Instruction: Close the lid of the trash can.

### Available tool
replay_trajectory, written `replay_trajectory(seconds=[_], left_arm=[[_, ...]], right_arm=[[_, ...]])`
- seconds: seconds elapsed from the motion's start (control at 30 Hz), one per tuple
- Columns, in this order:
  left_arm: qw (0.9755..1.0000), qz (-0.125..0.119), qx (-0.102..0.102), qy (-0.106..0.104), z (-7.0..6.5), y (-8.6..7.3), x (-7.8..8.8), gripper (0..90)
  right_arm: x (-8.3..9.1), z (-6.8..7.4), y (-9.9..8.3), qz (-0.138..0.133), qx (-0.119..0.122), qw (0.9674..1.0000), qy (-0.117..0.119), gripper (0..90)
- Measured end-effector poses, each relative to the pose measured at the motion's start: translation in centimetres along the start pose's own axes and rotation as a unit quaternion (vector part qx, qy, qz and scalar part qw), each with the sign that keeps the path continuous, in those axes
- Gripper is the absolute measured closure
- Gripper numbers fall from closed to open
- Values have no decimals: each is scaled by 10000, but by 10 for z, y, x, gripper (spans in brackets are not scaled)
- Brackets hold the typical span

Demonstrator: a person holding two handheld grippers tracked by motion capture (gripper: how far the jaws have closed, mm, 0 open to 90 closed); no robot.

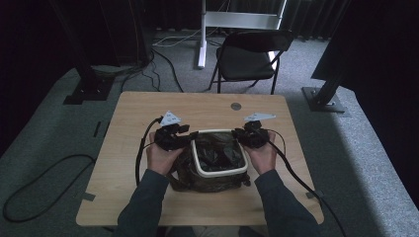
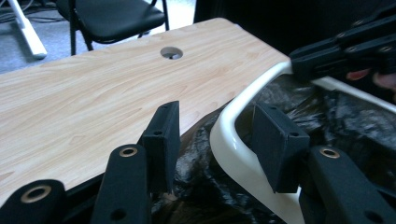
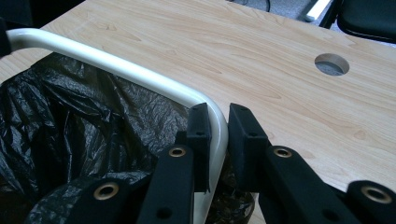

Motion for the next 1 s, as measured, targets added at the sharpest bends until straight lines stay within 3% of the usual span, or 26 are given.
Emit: replay_trajectory(seconds=[0.37,1.0], left_arm=[[9992,129,-92,360,6,-3,-9,529],[9991,118,44,400,12,-9,-19,529]], right_arm=[[4,1,0,-21,64,10000,9,770],[14,4,-2,-112,170,9997,96,745]])
Point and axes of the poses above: each handheld gripper's, and its own axes: x roughly backward along the jaws, y roughly out of its top, z roughly to its left, the point moved 5 cm from there along -x, roughly forward along the jaws, and after that the axes turned 4 degrees about -x, right-handed, at the moved point
